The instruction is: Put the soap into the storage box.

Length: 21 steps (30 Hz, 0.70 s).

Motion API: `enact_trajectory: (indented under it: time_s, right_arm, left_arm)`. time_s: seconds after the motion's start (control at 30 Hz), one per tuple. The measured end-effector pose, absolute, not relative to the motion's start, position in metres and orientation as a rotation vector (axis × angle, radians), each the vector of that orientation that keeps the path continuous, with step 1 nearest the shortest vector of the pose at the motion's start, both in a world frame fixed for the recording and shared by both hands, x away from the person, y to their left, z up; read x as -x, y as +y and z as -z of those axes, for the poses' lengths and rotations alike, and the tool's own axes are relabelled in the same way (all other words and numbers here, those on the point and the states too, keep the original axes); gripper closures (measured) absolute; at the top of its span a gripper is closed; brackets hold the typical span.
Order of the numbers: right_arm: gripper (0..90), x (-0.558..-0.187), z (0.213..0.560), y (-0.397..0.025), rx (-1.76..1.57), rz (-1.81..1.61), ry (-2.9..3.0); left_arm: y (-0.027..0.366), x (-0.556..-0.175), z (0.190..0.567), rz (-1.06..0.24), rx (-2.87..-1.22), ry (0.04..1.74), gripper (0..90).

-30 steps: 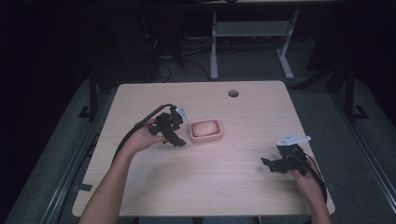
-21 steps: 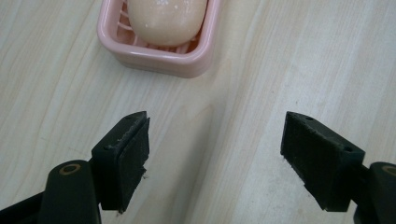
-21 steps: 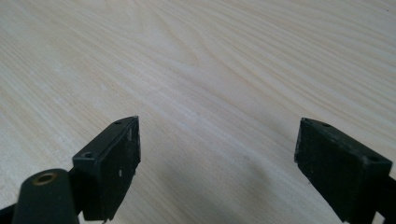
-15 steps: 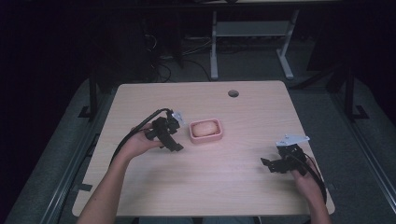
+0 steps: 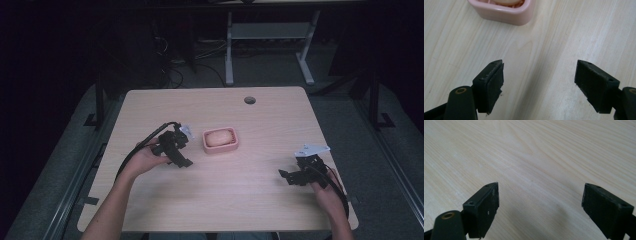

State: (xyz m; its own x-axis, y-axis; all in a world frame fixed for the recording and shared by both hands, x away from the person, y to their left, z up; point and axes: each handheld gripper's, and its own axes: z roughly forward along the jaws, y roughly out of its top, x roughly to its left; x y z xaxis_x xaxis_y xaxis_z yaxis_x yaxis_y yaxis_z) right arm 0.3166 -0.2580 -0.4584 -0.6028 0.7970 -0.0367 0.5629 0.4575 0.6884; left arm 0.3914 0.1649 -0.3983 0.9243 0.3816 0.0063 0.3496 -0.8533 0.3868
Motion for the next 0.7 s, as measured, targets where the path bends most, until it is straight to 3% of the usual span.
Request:
enact_trajectory:
  time_s: [0.7]
  right_arm:
    - [13.9,-0.316,0.459,-0.256,-1.145,-0.898,2.368]
  left_arm:
    - [0.178,-0.369,0.407,-0.117,-2.690,0.532,23.2]
